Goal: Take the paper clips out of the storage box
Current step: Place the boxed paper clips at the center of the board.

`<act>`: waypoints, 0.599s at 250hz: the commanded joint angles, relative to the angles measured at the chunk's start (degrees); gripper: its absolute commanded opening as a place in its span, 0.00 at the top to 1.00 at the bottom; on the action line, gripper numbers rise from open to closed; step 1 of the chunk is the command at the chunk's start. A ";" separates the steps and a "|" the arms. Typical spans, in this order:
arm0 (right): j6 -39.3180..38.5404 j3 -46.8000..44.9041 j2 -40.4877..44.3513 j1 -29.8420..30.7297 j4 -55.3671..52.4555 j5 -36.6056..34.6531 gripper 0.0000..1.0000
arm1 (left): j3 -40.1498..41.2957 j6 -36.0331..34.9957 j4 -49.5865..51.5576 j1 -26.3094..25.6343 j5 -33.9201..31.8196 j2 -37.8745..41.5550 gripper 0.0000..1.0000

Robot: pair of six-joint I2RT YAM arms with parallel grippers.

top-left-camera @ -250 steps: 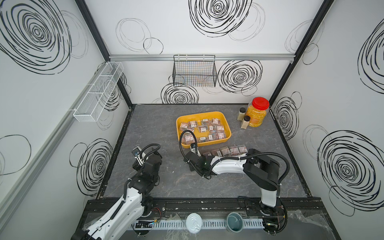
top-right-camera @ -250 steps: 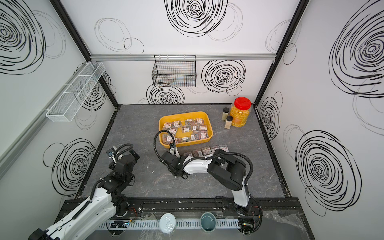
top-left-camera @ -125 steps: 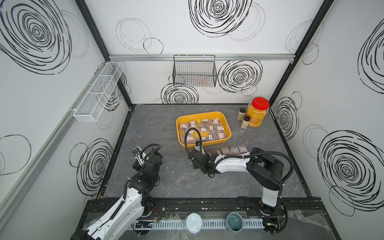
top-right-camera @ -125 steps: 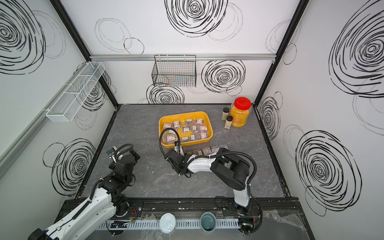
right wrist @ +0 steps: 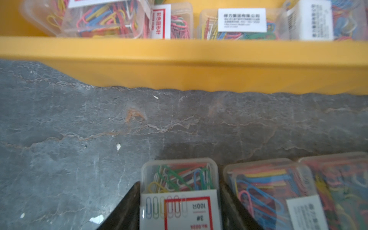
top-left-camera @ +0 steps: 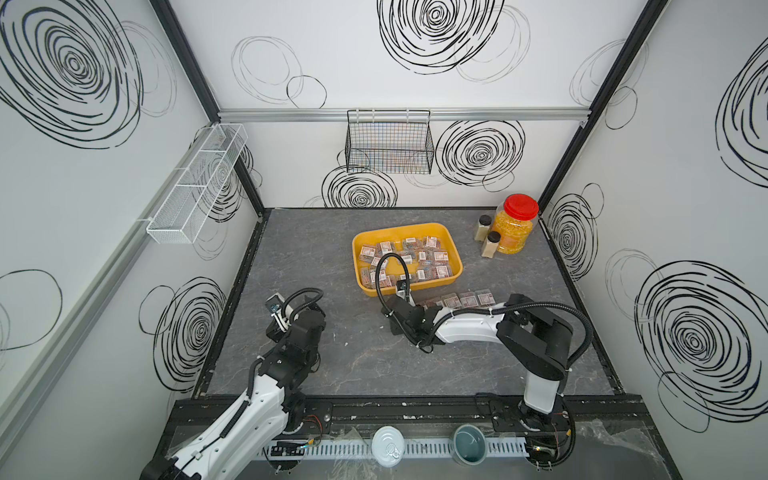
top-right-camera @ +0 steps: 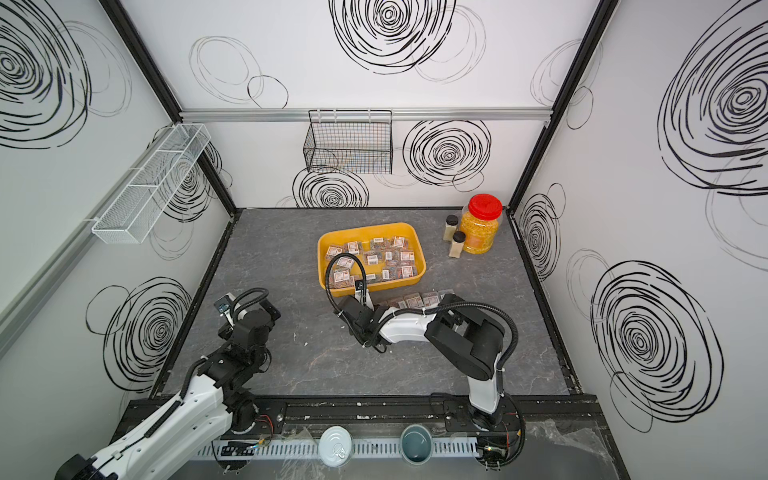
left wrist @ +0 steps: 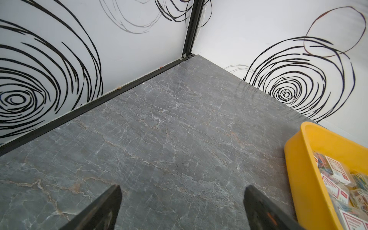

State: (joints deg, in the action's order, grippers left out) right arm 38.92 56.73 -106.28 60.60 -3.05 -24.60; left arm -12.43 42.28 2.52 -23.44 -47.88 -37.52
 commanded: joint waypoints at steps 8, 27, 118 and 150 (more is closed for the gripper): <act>-0.51 -1.81 2.06 -2.34 -0.98 0.82 0.41 | -0.91 0.65 -1.12 -0.42 -1.96 0.45 0.01; -0.57 -2.05 2.47 -2.49 -0.65 0.56 0.36 | -0.89 0.52 -1.24 -0.49 -1.82 0.39 0.01; -1.58 -1.62 6.77 -1.37 -2.42 -1.48 0.29 | -1.01 0.81 -0.94 -0.93 -2.72 0.49 0.01; -1.41 -1.60 8.79 0.95 -3.00 -3.57 0.27 | -0.83 0.56 -1.20 -0.97 -2.48 0.69 0.01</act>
State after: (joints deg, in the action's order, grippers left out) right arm 37.45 55.27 -100.16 59.22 -4.01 -24.99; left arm -12.43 42.44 2.59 -24.08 -48.86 -37.32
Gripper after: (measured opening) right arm 0.725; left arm 0.991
